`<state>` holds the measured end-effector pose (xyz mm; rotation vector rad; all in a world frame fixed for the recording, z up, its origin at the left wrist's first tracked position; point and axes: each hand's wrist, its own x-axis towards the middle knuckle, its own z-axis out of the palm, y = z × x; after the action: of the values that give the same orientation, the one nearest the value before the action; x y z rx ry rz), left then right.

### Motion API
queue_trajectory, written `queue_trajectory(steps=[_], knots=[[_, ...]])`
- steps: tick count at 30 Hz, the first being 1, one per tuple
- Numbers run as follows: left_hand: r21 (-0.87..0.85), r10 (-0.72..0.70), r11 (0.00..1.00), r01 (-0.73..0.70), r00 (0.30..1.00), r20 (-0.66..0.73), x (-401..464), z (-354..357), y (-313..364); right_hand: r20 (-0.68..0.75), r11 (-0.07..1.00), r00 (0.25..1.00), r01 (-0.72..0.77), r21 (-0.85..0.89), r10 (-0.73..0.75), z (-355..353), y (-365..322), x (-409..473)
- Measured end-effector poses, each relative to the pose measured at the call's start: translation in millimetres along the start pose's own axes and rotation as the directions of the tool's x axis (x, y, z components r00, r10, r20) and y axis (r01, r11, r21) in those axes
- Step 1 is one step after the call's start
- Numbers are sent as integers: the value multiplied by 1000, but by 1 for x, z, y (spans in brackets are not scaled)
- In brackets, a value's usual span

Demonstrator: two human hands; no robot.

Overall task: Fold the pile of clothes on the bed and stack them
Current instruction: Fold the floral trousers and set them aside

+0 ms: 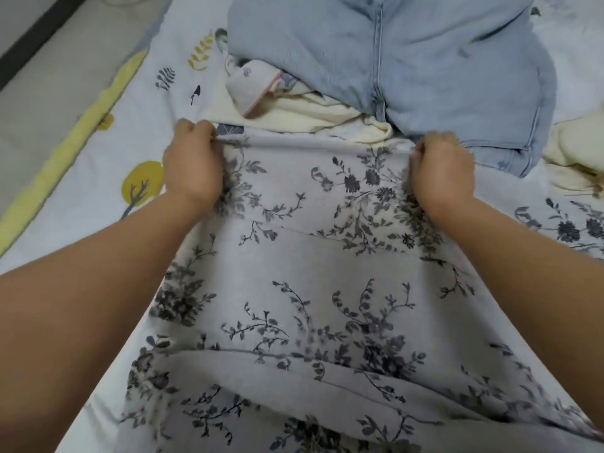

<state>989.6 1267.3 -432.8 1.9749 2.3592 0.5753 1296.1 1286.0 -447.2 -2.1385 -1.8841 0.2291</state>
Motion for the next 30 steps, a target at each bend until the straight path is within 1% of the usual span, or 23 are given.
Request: queue_trajectory(steps=[1, 3, 5, 7, 9, 11, 13, 14, 16, 18, 20, 22, 23, 24, 25, 26, 27, 28, 29, 30], knots=[[-20, -11, 1000, 11, 1000, 22, -3, 3, 2, 51, 1000, 999, -8, 13, 7, 2, -3, -3], [-20, -60, 998, 62, 995, 79, -19, 11, -3, 140, 999, 989, 38, 31, -41, 7, -11, -25], [30, -209, 978, 207, 972, 107, -45, 17, -15, 219, 994, 970, 96, 55, -106, 12, -20, -63], [135, -386, 919, 369, 913, 129, -72, 18, -26, 329, 985, 929, 164, 46, -170, 20, -25, -107], [255, -478, 865, 431, 863, 162, -95, 17, -38, 432, 964, 875, 261, -44, -217, 30, -26, -142], [252, -478, 871, 422, 845, 237, -111, 15, -49, 492, 934, 842, 329, -139, -223, 40, -24, -158], [183, -441, 897, 402, 841, 315, -119, 11, -56, 474, 940, 857, 304, -153, -200, 46, -27, -157], [148, -406, 914, 378, 854, 325, -121, 8, -60, 455, 946, 870, 285, -151, -190, 47, -32, -156], [90, -327, 945, 315, 901, 286, -120, 1, -67, 429, 952, 882, 276, -133, -196, 50, -44, -152], [85, -289, 957, 277, 931, 225, -116, -6, -75, 420, 960, 880, 271, -63, -221, 50, -55, -149], [118, -280, 958, 260, 936, 215, -113, -11, -78, 388, 963, 884, 266, 43, -261, 44, -61, -150], [130, -301, 952, 279, 930, 212, -117, -18, -73, 343, 948, 885, 280, 149, -315, 29, -60, -159], [125, -294, 953, 274, 937, 190, -123, -21, -68, 337, 937, 877, 295, 188, -344, 20, -58, -168], [113, -258, 964, 242, 953, 156, -130, -26, -62, 354, 929, 862, 301, 216, -362, 11, -54, -179], [86, -188, 980, 178, 974, 126, -139, -31, -56, 391, 926, 843, 300, 230, -370, 1, -50, -192], [33, -94, 995, 91, 988, 125, -151, -37, -51, 450, 929, 814, 298, 220, -368, -7, -44, -206], [-35, 18, 999, -13, 987, 159, -165, -42, -48, 520, 934, 776, 312, 175, -357, -14, -37, -219], [-91, 134, 989, -117, 967, 218, -181, -48, -47, 591, 932, 733, 346, 104, -338, -18, -30, -230], [-130, 231, 971, -200, 925, 301, -197, -52, -48, 653, 921, 689, 387, 35, -314, -21, -24, -240], [-138, 295, 955, -262, 867, 401, -211, -56, -50, 697, 909, 653, 417, -4, -296, -23, -21, -247]])
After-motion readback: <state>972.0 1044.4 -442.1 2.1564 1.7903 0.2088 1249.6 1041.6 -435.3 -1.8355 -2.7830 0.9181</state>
